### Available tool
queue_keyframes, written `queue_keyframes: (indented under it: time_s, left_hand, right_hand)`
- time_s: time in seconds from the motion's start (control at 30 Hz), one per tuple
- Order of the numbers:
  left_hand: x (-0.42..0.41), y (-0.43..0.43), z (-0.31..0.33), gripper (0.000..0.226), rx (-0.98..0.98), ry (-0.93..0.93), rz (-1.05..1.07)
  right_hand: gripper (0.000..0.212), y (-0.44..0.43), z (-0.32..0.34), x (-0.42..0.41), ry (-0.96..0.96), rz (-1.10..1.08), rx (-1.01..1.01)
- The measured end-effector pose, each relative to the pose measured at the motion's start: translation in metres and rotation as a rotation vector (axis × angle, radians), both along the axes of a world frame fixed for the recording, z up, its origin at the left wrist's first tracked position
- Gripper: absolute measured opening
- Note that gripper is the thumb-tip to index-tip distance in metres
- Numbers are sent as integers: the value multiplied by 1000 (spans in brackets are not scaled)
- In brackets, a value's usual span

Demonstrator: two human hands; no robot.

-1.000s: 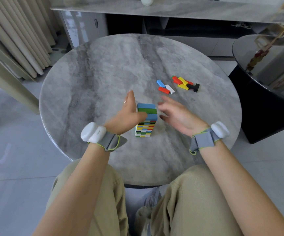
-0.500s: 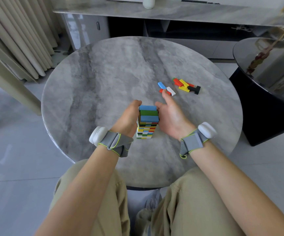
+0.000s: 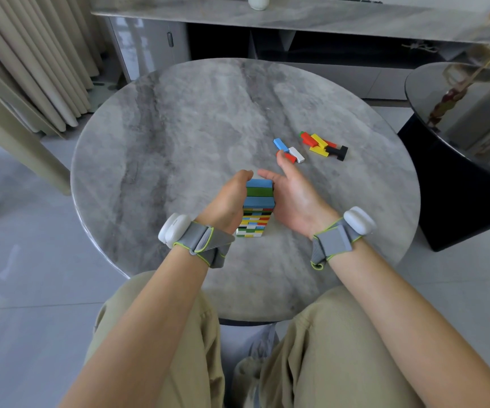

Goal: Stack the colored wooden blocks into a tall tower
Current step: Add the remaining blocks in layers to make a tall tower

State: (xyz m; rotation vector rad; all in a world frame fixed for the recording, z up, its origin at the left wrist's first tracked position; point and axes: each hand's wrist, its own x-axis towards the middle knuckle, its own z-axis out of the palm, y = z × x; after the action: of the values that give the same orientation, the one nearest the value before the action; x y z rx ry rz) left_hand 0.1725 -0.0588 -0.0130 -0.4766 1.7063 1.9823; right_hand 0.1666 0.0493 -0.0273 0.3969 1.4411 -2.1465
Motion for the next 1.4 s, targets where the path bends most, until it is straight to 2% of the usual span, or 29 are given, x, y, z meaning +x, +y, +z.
queue_keyframes:
  time_s: [0.4,0.43,0.53,0.6,0.67,0.77,0.83,1.03,1.17,1.4]
  left_hand:
    - [-4,-3,-2,33,-6,51,-16]
    - [-3,-4,-1,30,-32,74,-31]
    - [-4,-11,1,48,-104,147,-55]
    - [-5,-10,7,40,-171,216,-52]
    - [-7,-9,8,39,-194,307,-64]
    - [-7,-9,6,44,-266,404,-82]
    - [-8,-8,3,43,-292,467,-84]
    - [-14,-11,-6,40,-341,513,-77]
    - [-17,-14,-8,40,-336,531,-65]
    - [-10,-13,-6,38,-396,636,-81]
  right_hand:
    - [55,3,-2,-3,-15,-47,7]
    - [49,4,-2,-4,-8,-65,32]
    - [34,13,-9,-12,44,-181,155]
    - [25,22,-19,-20,116,-284,258]
    - [32,38,-34,-35,257,-308,449]
    - [55,67,-62,-67,400,-92,977]
    - [66,80,-74,-91,454,100,1254]
    - [64,79,-75,-147,440,482,1675]
    - [58,68,-84,-156,415,649,1754]
    - [56,92,-95,-109,521,607,1641]
